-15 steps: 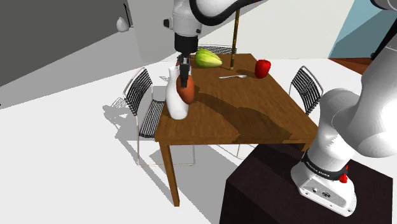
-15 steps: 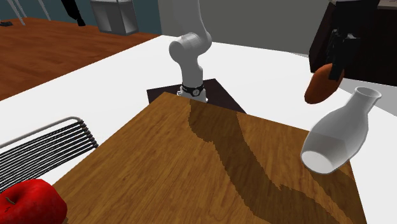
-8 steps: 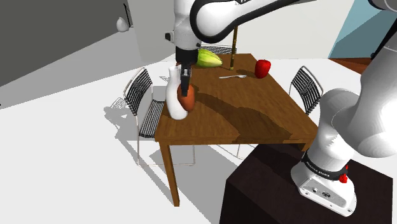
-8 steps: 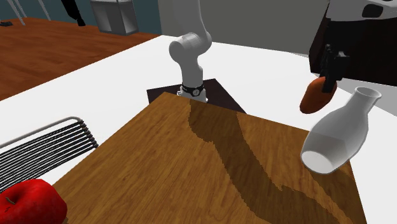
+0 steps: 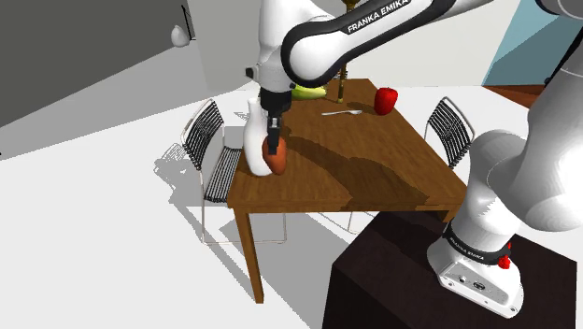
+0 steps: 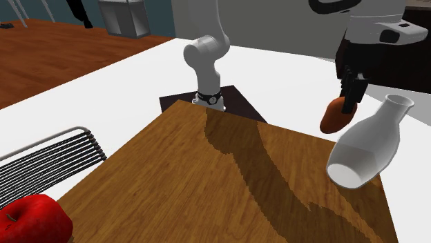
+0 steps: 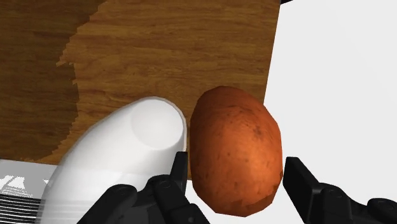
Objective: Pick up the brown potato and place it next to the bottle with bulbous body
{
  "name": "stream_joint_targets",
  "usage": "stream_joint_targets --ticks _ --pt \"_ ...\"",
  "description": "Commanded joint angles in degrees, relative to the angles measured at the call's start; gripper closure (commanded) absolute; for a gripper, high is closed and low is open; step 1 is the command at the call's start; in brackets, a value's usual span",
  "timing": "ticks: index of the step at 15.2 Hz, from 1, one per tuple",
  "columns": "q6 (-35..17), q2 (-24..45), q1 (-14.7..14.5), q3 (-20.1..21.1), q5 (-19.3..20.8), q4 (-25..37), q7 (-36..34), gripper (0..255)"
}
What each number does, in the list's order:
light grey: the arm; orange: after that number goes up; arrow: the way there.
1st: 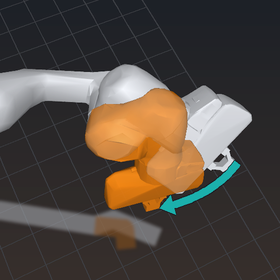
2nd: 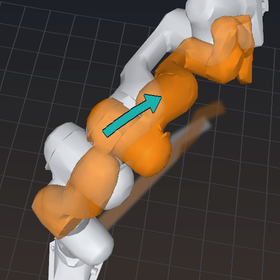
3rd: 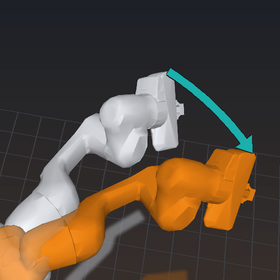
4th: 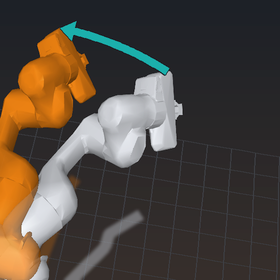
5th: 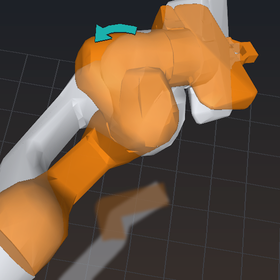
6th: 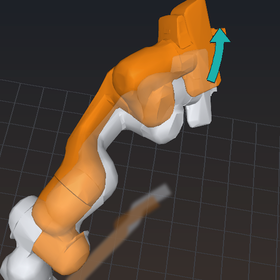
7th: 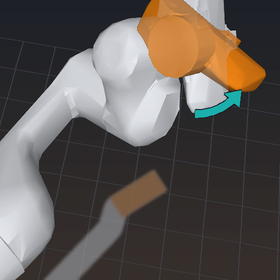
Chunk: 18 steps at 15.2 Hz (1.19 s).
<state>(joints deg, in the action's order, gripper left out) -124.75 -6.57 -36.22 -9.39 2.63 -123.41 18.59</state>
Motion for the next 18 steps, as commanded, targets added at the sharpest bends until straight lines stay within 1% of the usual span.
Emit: stream_joint_targets --ticks 1,18 --pt "-1.7 0.8 0.0 0.0 -0.1 -0.9 -0.1 255" --pt "-14.8 7.2 0.0 -0.2 -1.2 -7.6 0.5 255"
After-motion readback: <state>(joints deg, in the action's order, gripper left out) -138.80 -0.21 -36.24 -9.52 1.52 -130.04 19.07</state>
